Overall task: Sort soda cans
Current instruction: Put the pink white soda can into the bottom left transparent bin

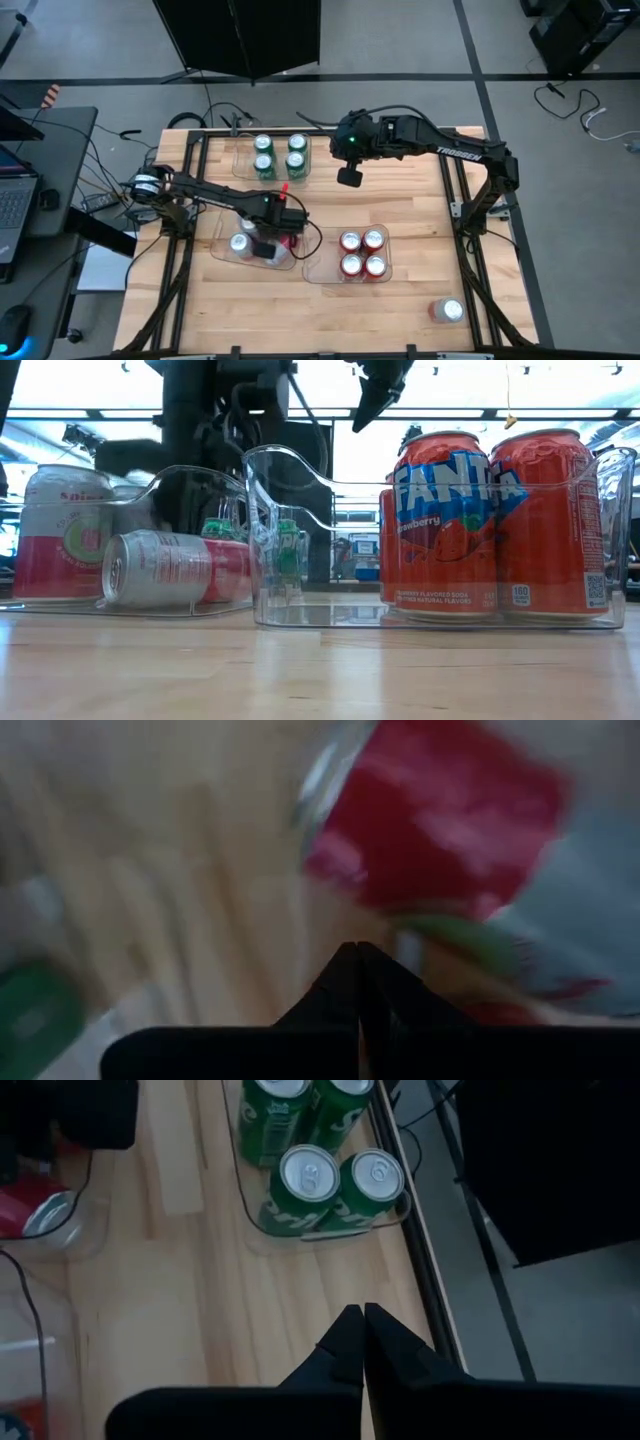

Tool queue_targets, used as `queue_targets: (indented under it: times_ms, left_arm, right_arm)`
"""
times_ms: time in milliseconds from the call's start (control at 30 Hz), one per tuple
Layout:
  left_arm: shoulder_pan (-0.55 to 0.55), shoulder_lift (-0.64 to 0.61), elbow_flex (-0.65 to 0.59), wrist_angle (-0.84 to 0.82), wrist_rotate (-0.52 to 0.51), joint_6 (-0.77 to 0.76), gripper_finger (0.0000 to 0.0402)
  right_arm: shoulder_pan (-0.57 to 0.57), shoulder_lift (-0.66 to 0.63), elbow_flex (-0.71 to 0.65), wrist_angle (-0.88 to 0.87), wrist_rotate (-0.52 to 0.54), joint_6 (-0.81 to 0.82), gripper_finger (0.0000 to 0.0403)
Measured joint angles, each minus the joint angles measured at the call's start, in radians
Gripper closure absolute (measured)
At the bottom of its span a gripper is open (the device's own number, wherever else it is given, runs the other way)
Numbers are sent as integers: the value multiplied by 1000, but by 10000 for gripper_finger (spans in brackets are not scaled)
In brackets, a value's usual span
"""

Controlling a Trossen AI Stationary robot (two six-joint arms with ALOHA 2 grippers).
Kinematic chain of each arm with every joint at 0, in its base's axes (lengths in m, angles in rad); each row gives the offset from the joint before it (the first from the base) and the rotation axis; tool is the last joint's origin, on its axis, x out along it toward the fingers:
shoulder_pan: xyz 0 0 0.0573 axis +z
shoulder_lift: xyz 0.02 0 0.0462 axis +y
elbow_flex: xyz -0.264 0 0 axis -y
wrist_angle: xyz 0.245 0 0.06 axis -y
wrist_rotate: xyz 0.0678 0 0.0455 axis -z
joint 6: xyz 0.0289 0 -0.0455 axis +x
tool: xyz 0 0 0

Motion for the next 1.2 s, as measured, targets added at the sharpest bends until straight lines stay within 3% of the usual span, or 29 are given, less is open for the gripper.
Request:
queue_targets:
  times_ms: [167,500,667,867,1000,1200]
  left_arm:
    - [0,11,-10,-20,67,0,402]
    - [9,39,-73,-87,-19,-48,402]
    - [3,26,-33,-95,-25,-52,402]
    - [-13,-13,56,-108,-7,-44,402]
    - [-53,-30,77,-138,61,-20,402]
    - [-145,-37,77,-196,129,9,402]
  right_arm:
    - [0,0,0,8,-2,-8,403]
    - [0,0,0,29,-6,-14,403]
    - [2,0,0,28,-10,-14,403]
    - [2,0,-27,95,-158,-3,403]
    - [0,2,-135,199,-315,7,403]
    - [0,2,-344,441,-375,58,403]
